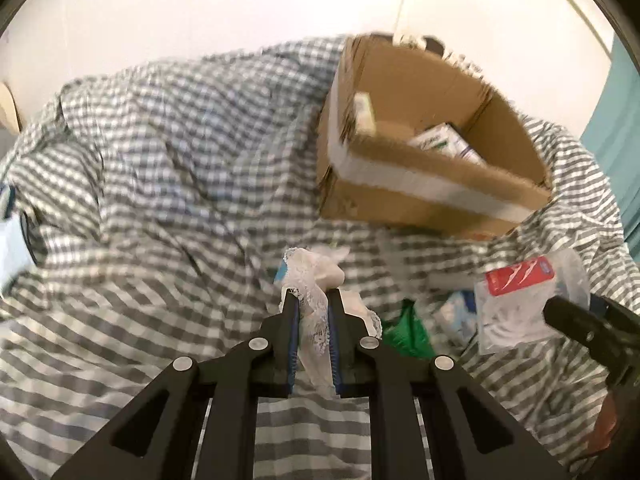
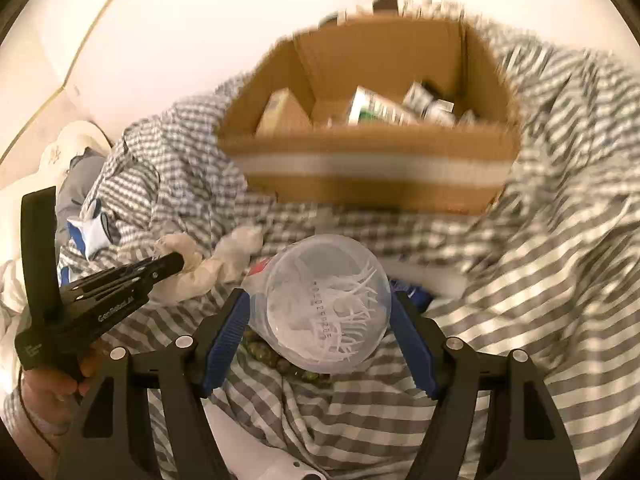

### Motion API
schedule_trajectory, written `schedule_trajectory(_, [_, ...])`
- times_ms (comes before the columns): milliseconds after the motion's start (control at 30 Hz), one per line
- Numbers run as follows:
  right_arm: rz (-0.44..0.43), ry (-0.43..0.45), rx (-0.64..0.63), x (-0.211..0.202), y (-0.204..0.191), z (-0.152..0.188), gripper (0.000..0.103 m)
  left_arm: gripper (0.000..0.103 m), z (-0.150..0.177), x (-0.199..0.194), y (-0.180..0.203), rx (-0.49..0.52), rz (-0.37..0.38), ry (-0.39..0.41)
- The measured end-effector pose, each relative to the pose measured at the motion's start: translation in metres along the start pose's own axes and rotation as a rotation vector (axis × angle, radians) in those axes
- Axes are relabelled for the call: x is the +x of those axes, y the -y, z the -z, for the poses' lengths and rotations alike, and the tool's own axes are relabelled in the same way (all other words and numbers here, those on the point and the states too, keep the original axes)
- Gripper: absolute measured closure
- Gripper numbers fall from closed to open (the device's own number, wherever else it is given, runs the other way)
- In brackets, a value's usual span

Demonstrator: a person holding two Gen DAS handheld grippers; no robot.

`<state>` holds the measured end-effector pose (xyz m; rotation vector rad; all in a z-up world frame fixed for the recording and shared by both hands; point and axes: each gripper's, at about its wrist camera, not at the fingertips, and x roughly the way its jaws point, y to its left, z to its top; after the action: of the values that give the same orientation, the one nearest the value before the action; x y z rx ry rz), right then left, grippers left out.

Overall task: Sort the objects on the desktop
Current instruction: 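Grasp white lace cloth with left tool while right tool grasps clear cup, drop both in box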

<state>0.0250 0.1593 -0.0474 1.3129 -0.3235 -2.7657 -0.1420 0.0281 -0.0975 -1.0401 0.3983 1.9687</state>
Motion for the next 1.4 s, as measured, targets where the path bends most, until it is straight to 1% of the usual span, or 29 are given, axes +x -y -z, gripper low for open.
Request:
schedule_trajectory(100, [0.007,0.067,-0.020,-0.024,-0.003,-0.013,0.032,0.090,-0.018,-0.017,0.010,0.021,0.026,0.046])
schedule_trajectory(233, [0.050,0.150,-0.089,-0.048,-0.011,-0.039,0.032,0.090,-0.059,-0.038,0.034,0.079,0.061,0.124])
schedule_trajectory(300, [0.062,0.187,-0.110,-0.055,-0.014,-0.059,0.033,0.090,-0.085,-0.044,0.045,0.094,0.083,0.160])
schedule_trajectory(400, [0.044,0.209,-0.092,-0.057,-0.008,-0.092,0.033,0.090,-0.119,-0.043,0.059,0.109,0.105,0.195])
schedule_trajectory(467, [0.053,0.228,-0.092,-0.053,-0.002,-0.113,0.033,0.090,-0.139,-0.033,0.068,0.126,0.099,0.200])
schedule_trajectory(533, [0.077,0.211,-0.107,-0.039,0.004,-0.132,0.033,0.090,-0.155,-0.014,0.075,0.139,0.086,0.181])
schedule_trajectory(600, [0.096,0.196,-0.086,-0.020,0.019,-0.151,0.033,0.090,-0.168,0.009,0.078,0.142,0.077,0.157])
schedule_trajectory(700, [0.108,0.184,-0.045,0.006,0.039,-0.171,0.034,0.090,-0.178,0.043,0.083,0.134,0.061,0.121])
schedule_trajectory(833, [0.124,0.161,-0.007,0.043,0.060,-0.195,0.034,0.090,-0.191,0.084,0.093,0.133,0.051,0.105])
schedule_trajectory(867, [0.120,0.160,-0.005,0.049,0.062,-0.198,0.036,0.089,-0.193,0.090,0.095,0.131,0.048,0.104])
schedule_trajectory(900, [0.113,0.160,-0.005,0.054,0.062,-0.202,0.036,0.086,-0.195,0.095,0.098,0.133,0.038,0.113])
schedule_trajectory(933, [0.112,0.162,-0.006,0.057,0.064,-0.206,0.036,0.073,-0.197,0.098,0.100,0.138,0.029,0.117])
schedule_trajectory(967, [0.121,0.167,-0.013,0.059,0.063,-0.209,0.036,0.048,-0.198,0.099,0.102,0.150,0.019,0.114])
schedule_trajectory(1000, [0.137,0.178,-0.019,0.059,0.063,-0.211,0.034,0.037,-0.199,0.099,0.104,0.160,0.000,0.105])
schedule_trajectory(1033, [0.150,0.194,-0.027,0.056,0.062,-0.211,0.032,0.032,-0.197,0.095,0.106,0.170,-0.008,0.106])
schedule_trajectory(1100, [0.164,0.217,-0.043,0.047,0.061,-0.209,0.032,0.032,-0.195,0.086,0.106,0.177,0.008,0.125])
schedule_trajectory(1233, [0.161,0.224,-0.061,0.023,0.056,-0.196,0.032,0.032,-0.183,0.057,0.097,0.172,0.010,0.132])
schedule_trajectory(1333, [0.163,0.233,-0.087,-0.003,0.048,-0.180,0.032,0.031,-0.164,0.027,0.084,0.155,0.015,0.144])
schedule_trajectory(1400, [0.158,0.229,-0.103,-0.022,0.043,-0.166,0.032,0.029,-0.150,0.009,0.075,0.149,0.002,0.142])
